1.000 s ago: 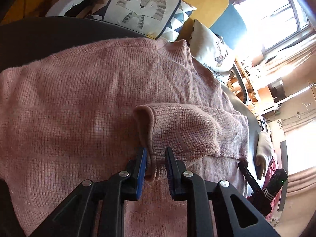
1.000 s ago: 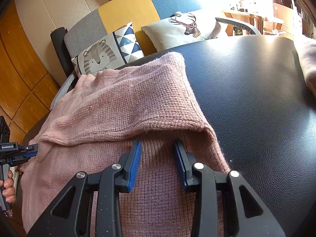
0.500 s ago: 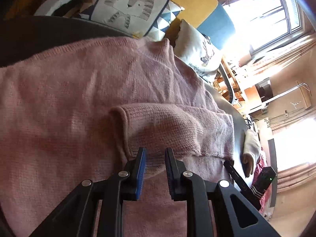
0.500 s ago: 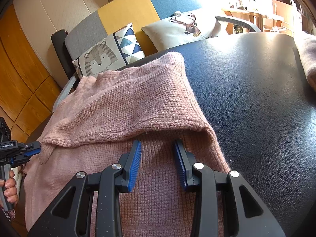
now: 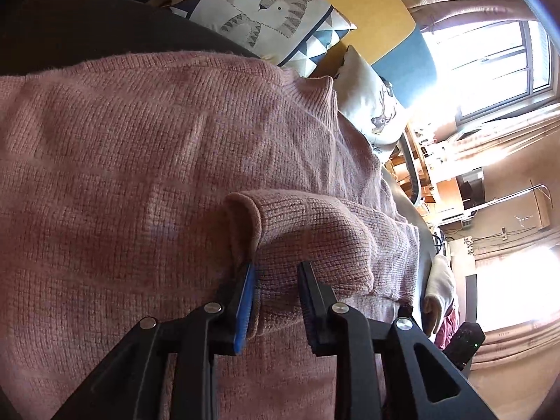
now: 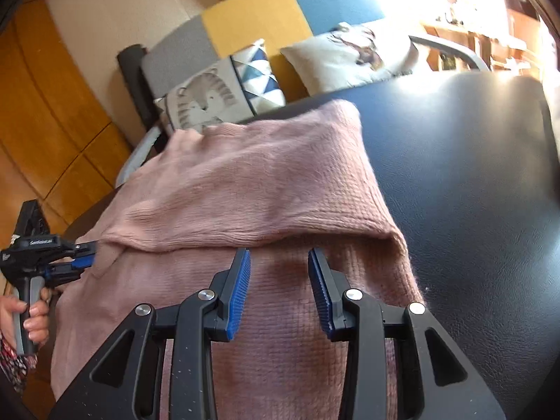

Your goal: Fold clothes

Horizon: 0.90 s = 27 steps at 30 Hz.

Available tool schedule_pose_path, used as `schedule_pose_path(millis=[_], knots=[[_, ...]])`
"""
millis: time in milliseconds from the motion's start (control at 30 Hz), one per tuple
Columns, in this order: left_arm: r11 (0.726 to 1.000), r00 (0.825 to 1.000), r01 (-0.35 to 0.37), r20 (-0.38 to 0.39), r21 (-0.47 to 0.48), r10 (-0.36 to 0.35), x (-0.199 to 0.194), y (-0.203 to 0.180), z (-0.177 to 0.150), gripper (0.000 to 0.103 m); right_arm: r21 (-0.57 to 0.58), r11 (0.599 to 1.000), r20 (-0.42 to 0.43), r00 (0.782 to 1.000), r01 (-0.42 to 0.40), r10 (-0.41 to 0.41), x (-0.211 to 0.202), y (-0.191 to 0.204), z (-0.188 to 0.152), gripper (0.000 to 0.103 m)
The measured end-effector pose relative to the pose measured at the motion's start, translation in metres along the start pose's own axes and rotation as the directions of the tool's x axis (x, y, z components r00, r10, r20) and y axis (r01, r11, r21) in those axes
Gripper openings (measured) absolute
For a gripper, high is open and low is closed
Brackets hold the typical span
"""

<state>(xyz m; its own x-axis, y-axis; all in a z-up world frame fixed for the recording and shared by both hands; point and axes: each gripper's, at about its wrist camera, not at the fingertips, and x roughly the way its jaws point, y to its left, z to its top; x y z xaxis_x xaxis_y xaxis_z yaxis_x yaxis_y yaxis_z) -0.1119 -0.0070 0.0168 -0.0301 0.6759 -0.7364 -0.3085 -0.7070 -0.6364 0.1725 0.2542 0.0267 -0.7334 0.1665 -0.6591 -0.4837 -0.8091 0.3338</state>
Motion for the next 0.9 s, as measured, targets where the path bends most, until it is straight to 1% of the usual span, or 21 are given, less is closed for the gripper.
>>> schedule_pose_path(millis=[67,133,200,267,400,467,500,533,633,700,800,900], knots=[[1.000,1.000,-0.018,-0.005,0.003,0.018,-0.004,0.000,-0.004,0.025,-0.025,1.000,0.029,1.000,0.004,-0.003,-0.008,0.006,0.004,0.038],[1.000,1.000,-0.027,-0.010,0.016,0.027,-0.005,-0.001,-0.007,0.025,0.039,0.999,-0.028,0.999,-0.016,0.018,0.001,-0.001,0.010,0.038],[1.000,0.999,-0.009,-0.037,0.017,0.010,-0.001,-0.002,-0.010,0.025,0.116,0.993,-0.078,0.996,-0.038,0.047,0.009,-0.009,0.015,0.038],[1.000,0.997,0.023,-0.068,0.001,-0.023,0.004,-0.002,-0.011,0.025,0.269,0.959,-0.073,0.991,-0.086,0.109,0.012,-0.029,0.014,0.038],[0.999,0.998,0.038,-0.057,-0.014,-0.039,0.008,-0.007,-0.009,0.026,0.403,0.914,-0.062,0.995,-0.049,0.081,0.018,-0.056,0.018,0.038],[0.998,0.997,0.052,-0.050,-0.030,-0.054,0.010,-0.009,-0.006,0.026,0.444,0.895,-0.031,0.997,-0.044,0.064,0.019,-0.066,0.020,0.037],[0.998,0.998,0.051,-0.047,-0.030,-0.053,0.010,-0.010,-0.005,0.026,0.450,0.892,-0.012,0.999,-0.035,0.046,0.018,-0.070,0.020,0.032],[0.999,0.998,0.041,-0.045,-0.024,-0.042,0.011,-0.012,-0.004,0.026,0.450,0.893,-0.002,1.000,-0.025,0.029,0.018,-0.073,0.020,0.016],[1.000,0.999,0.018,-0.033,0.021,-0.018,0.008,-0.019,-0.003,0.026,0.408,0.913,0.006,1.000,0.009,-0.013,0.024,-0.072,0.012,0.010],[0.998,1.000,0.008,-0.023,0.056,-0.007,0.005,-0.023,-0.003,0.026,0.371,0.928,0.029,0.999,0.014,-0.027,0.023,-0.069,0.010,0.010],[0.996,0.999,0.019,-0.040,0.086,-0.015,0.007,-0.031,-0.001,0.026,0.387,0.922,0.038,0.999,0.001,-0.017,0.024,-0.074,0.008,0.010],[0.996,0.999,0.024,-0.047,0.085,-0.020,0.008,-0.036,0.001,0.026,0.408,0.912,0.048,0.999,-0.030,0.011,0.026,-0.080,0.007,0.010]])
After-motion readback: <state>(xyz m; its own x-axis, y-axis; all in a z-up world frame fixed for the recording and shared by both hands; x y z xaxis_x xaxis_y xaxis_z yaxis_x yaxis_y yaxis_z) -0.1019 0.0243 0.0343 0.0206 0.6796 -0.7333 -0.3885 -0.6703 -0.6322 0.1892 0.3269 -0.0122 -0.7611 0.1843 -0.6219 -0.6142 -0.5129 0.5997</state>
